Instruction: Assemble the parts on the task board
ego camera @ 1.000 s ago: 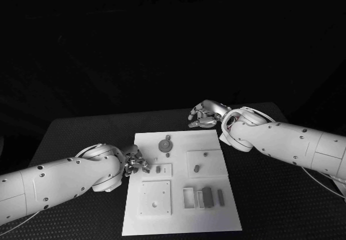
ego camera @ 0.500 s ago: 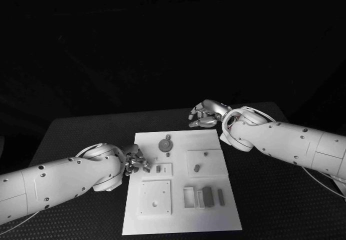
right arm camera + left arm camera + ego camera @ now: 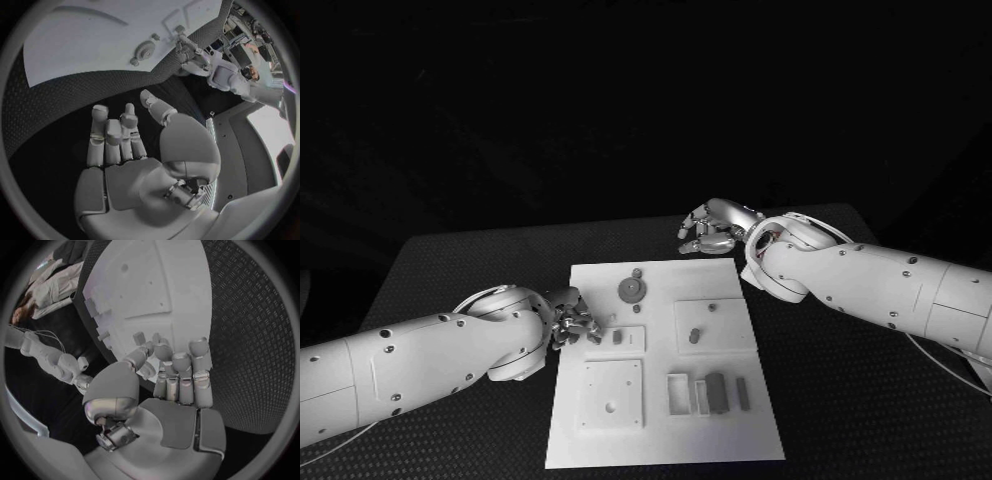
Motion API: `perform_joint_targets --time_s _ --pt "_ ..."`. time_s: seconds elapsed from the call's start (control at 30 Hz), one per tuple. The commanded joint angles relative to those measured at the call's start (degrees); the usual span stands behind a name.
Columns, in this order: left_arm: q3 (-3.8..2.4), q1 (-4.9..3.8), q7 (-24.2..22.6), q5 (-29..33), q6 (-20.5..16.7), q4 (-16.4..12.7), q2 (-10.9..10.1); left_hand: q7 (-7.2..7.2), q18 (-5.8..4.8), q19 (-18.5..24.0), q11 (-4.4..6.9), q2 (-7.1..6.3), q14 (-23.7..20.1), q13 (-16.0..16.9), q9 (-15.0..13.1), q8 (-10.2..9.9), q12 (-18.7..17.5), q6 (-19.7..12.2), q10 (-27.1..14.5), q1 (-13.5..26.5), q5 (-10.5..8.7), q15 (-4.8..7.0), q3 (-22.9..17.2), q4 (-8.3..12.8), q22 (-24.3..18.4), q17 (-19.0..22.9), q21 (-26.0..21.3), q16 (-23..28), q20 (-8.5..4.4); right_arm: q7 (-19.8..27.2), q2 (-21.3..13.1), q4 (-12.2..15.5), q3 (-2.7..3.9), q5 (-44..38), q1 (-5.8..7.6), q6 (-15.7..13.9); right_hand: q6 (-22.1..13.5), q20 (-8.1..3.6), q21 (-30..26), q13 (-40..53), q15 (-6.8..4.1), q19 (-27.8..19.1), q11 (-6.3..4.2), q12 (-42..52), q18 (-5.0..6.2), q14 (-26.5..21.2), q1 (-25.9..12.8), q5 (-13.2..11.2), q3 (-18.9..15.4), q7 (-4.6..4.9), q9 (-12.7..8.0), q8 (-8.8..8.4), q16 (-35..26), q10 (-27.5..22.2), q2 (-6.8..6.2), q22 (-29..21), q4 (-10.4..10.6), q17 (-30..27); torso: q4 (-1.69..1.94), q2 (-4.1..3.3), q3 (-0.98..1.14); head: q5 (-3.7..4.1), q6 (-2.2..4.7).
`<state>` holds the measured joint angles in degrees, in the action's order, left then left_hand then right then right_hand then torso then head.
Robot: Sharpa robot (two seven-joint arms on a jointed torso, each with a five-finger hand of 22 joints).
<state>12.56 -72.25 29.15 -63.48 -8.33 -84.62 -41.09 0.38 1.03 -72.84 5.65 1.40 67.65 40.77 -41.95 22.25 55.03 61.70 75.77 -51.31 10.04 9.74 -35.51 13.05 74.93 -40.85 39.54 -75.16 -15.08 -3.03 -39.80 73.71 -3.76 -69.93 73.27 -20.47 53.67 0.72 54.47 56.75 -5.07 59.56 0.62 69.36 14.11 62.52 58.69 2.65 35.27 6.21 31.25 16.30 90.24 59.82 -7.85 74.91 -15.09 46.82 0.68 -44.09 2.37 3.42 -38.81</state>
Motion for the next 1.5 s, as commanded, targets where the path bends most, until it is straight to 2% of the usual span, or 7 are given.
perform_joint_targets --time_s 0.03,0.6,0.87,1.23,1.33,1.5 --pt "0.09 0.12 -0.07 -0.43 1.48 -0.09 0.12 0.16 1.13 -0.27 0.16 0.45 1.19 -0.07 -6.61 4.90 0.17 0.43 0.68 -0.31 6.48 1.51 -2.33 1.94 0.94 0.09 0.19 -0.20 -0.41 0.51 -0.04 0.10 0.03 -0.11 -0.01 0.62 0.63 0.16 -0.23 -0.10 -0.18 -0.38 0.14 -0.08 0.89 -0.32 -0.27 0.19 0.00 0.93 0.07 -0.32 -0.17 -0.34 0.32 0.80 -0.16 -0.05 0.02 0.02 -0.04 -0.02 -0.22" --pt "0.10 0.12 0.65 -0.47 1.74 -0.02 0.20 0.19 1.12 -0.30 0.13 0.14 1.21 -0.08 -6.47 4.82 0.16 0.36 0.72 -0.13 6.51 1.51 -2.25 1.68 0.91 0.14 0.15 -0.19 -0.42 0.50 -0.20 0.21 0.03 -0.07 -0.01 0.58 0.64 0.17 -0.23 -0.10 -0.18 -0.39 0.14 -0.07 0.89 -0.32 -0.29 0.19 0.00 0.93 0.08 -0.33 -0.17 -0.34 0.30 0.80 -0.16 -0.06 0.02 0.03 0.03 -0.10 -0.18" --pt "0.10 0.12 0.70 -0.26 1.61 0.12 0.17 0.43 1.15 -0.37 -0.08 -0.47 1.21 -0.08 -5.65 3.97 0.14 -0.20 0.75 0.26 6.33 1.47 -2.07 1.06 0.89 0.22 0.10 -0.19 -0.49 0.51 -0.21 0.18 0.03 0.02 -0.01 0.62 0.64 0.17 -0.23 -0.10 -0.18 -0.39 0.14 -0.07 0.89 -0.33 -0.30 0.19 -0.01 0.93 0.09 -0.33 -0.17 -0.34 0.30 0.80 -0.16 -0.06 -0.03 -0.03 0.01 -0.10 -0.28" --pt "0.10 0.12 0.93 -0.06 1.82 0.19 0.12 0.56 1.15 -0.41 -0.20 -2.52 1.20 -0.07 -4.62 3.06 0.10 0.11 0.75 1.31 5.95 1.39 -1.40 -0.59 0.85 0.32 -0.05 -0.17 -0.53 0.52 -0.22 0.14 0.03 0.03 -0.01 0.65 0.63 0.17 -0.23 -0.11 -0.18 -0.39 0.14 -0.07 0.89 -0.33 -0.31 0.19 -0.01 0.93 0.09 -0.34 -0.18 -0.34 0.29 0.80 -0.15 -0.06 0.01 -0.03 -0.02 -0.15 -0.45" --pt "0.11 0.12 0.96 -0.06 1.72 0.19 0.11 0.55 1.17 -0.46 -0.19 -3.61 1.22 -0.07 -4.39 2.89 0.10 0.23 0.76 1.59 5.86 1.40 -1.19 -1.17 0.84 0.35 -0.08 -0.18 -0.57 0.52 -0.20 0.13 0.03 0.03 -0.01 0.75 0.63 0.17 -0.23 -0.11 -0.18 -0.39 0.14 -0.07 0.89 -0.33 -0.31 0.19 -0.01 0.93 0.10 -0.34 -0.18 -0.35 0.29 0.80 -0.15 -0.06 0.01 -0.01 -0.01 -0.15 -0.41" --pt "0.11 0.12 0.99 -0.06 1.70 0.16 0.09 0.52 1.19 -0.54 -0.16 -4.61 1.27 -0.05 -4.21 2.77 0.12 0.39 0.82 1.73 5.81 1.43 -1.03 -1.77 0.84 0.37 -0.10 -0.22 -0.59 0.48 -0.21 0.16 0.03 0.03 -0.01 0.93 0.63 0.16 -0.21 -0.11 -0.19 -0.36 0.14 -0.05 0.89 -0.31 -0.31 0.19 0.00 0.93 0.10 -0.36 -0.15 -0.32 0.32 0.80 -0.14 -0.06 -0.01 -0.02 -0.01 -0.21 -0.43"
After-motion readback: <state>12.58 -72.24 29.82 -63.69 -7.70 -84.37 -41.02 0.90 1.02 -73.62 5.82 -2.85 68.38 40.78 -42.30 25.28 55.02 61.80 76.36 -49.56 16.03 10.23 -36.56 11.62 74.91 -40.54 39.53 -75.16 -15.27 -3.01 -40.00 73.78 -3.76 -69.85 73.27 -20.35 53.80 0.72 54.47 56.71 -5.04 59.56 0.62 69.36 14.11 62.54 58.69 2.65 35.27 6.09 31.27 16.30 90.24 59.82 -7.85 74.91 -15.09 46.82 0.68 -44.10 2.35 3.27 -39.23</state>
